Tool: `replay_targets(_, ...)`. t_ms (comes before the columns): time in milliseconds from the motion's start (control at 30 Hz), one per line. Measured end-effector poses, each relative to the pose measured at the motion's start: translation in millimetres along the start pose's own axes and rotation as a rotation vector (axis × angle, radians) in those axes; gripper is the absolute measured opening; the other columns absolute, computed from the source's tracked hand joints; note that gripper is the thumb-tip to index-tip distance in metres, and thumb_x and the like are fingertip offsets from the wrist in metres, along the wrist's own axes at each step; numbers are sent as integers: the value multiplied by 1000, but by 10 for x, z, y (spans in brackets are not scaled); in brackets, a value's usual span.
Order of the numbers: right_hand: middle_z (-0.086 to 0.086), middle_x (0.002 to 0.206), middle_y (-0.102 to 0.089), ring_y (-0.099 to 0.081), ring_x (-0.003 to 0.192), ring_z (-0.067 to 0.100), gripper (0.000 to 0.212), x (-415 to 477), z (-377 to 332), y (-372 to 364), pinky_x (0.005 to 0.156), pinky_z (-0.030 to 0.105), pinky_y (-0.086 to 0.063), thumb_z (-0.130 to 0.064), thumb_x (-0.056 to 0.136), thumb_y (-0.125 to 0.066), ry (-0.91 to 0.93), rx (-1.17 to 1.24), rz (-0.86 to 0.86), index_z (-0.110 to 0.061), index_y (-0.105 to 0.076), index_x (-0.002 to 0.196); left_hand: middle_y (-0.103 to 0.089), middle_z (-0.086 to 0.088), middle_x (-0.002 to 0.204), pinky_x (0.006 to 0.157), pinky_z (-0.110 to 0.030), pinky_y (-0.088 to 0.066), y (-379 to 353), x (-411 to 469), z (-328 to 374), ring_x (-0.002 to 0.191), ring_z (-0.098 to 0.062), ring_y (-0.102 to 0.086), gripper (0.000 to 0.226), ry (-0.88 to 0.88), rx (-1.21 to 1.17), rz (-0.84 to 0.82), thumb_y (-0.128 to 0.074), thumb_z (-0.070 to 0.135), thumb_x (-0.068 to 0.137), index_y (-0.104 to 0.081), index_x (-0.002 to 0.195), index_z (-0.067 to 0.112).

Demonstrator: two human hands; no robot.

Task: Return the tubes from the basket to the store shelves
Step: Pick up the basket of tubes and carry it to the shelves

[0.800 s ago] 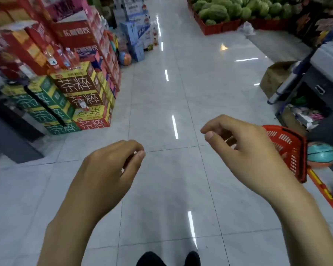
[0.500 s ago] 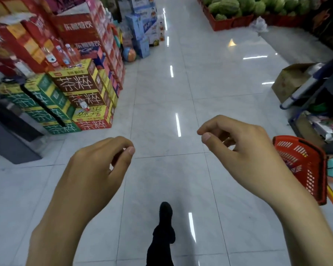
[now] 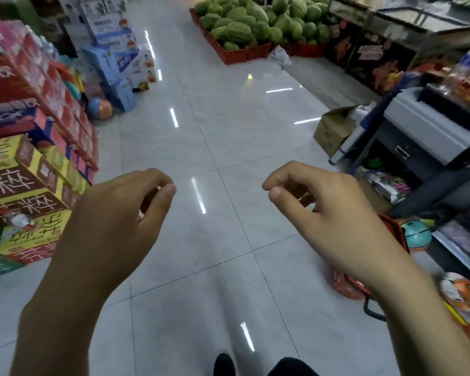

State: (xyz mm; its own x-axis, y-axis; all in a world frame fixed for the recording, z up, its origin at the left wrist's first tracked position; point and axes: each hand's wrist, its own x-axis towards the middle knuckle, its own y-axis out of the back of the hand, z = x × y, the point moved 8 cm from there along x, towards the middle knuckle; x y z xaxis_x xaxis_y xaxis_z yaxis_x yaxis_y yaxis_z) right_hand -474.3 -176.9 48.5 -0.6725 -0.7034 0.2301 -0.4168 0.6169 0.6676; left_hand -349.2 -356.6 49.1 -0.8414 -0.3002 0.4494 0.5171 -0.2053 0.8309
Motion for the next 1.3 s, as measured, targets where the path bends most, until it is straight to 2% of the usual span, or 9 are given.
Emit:
replay_targets(67, -19, 83, -65, -60, 84, -1, 11, 134, 166, 113, 69, 7, -42, -22, 93, -58, -47, -19, 25, -29, -66, 90, -63, 1, 70, 52, -32, -49, -202, 355, 31, 59, -17, -57, 27, -61, -50, -30, -47, 28, 96, -68, 89, 12)
replay_targets(167, -18, 78, -65, -60, 84, -1, 10, 326, 477, 346, 69, 9, -42, -24, 93, -58, -119, -48, 111, -30, -66, 91, -61, 3, 69, 54, -30, -48, -576, 884, 197, 59, -15, -56, 28, -184, -99, -78, -45, 28, 97, -67, 88, 13)
replay_targets(300, -19, 78, -65, -60, 85, -2, 10, 600, 954, 654, 70, 11, -44, -26, 93, -58, -193, -90, 182, -31, -66, 91, -62, 3, 68, 57, -38, -50, -1063, 1539, 392, 60, -19, -57, 25, -267, -164, -92, -48, 27, 96, -68, 87, 14)
replay_targets(467, -19, 75, -64, -60, 82, -3, 10, 952, 1606, 1149, 70, 11, -43, -25, 93, -58, -256, -94, 301, -32, -65, 91, -62, 6, 69, 59, -41, -52, -1711, 2332, 789, 63, -17, -59, 24, -353, -204, -149, -48, 30, 97, -66, 87, 18)
replay_targets(800, -17, 79, -65, -59, 83, -3, 9, 1451, 2696, 2379, 68, 13, -44, -28, 93, -56, -379, -154, 505, -31, -65, 92, -60, 2, 66, 55, -31, -47, -2597, 3883, 1978, 60, -16, -55, 21, -595, -303, -128, -51, 23, 96, -67, 84, 13)
replay_targets(967, -15, 76, -64, -59, 82, 1, 8, 1387, 3270, 2790, 67, 14, -44, -29, 94, -57, -557, -169, 594, -32, -64, 90, -62, 1, 67, 56, -37, -48, -3359, 4349, 2532, 60, -19, -57, 24, -722, -405, -258, -51, 24, 96, -66, 82, 13)
replay_targets(1100, -11, 74, -65, -60, 78, 8, 9, 1210, 3761, 3145, 66, 22, -45, -27, 94, -57, -716, -202, 737, -28, -65, 90, -60, 2, 65, 60, -28, -42, -4013, 4702, 3156, 63, -16, -51, 21, -861, -501, -343, -52, 22, 96, -66, 83, 12)
replay_targets(1200, -13, 73, -64, -59, 76, 4, 9, 1081, 4027, 3381, 63, 15, -44, -26, 94, -57, -831, -237, 848, -28, -64, 90, -62, -2, 68, 60, -29, -39, -4389, 4916, 3661, 67, -13, -47, 20, -988, -584, -381, -53, 18, 95, -68, 86, 8)
replay_targets(1300, -16, 72, -62, -59, 76, 1, 9, 1012, 4197, 3634, 63, 12, -43, -25, 95, -57, -941, -266, 969, -27, -65, 92, -63, -5, 67, 59, -33, -41, -4657, 5168, 4150, 60, -17, -52, 24, -1135, -651, -431, -51, 21, 97, -69, 88, 8)
